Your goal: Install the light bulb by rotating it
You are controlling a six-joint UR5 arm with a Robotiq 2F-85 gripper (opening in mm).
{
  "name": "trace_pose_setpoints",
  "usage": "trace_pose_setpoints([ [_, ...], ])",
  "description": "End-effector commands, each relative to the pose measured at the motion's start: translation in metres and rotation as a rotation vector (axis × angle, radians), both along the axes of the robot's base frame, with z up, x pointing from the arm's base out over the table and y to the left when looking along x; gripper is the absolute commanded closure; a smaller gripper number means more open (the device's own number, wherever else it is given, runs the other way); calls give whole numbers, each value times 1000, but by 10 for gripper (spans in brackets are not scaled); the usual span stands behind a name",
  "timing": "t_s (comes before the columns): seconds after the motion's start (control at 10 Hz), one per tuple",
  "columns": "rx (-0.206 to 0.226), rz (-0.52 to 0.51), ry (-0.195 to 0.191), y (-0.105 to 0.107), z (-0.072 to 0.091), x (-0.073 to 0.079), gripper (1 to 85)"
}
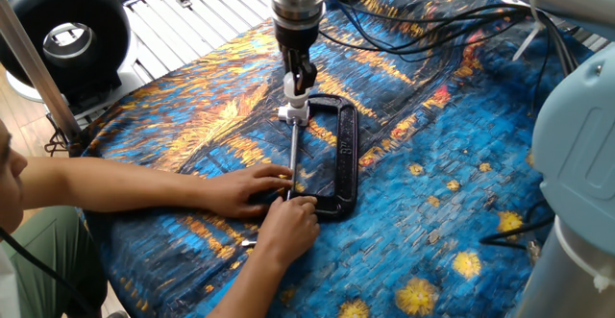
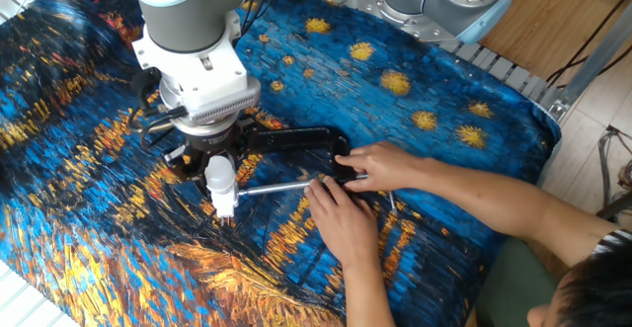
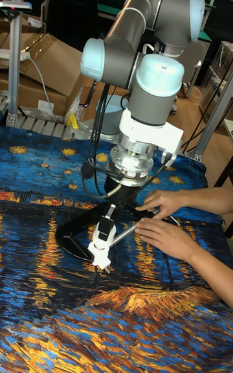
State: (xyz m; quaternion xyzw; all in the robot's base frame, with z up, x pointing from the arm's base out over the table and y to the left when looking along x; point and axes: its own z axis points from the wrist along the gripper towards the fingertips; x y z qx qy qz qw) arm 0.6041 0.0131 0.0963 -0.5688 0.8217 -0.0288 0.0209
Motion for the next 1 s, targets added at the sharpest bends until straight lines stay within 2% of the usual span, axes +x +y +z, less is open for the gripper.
trace_pose_setpoints([
  [0.0,1,-29,-8,-1,2,0,437],
  [0.4,3,-94,-35,2,0,2,527],
  [0.9,-3,-135,-52,-6,1,4,563],
])
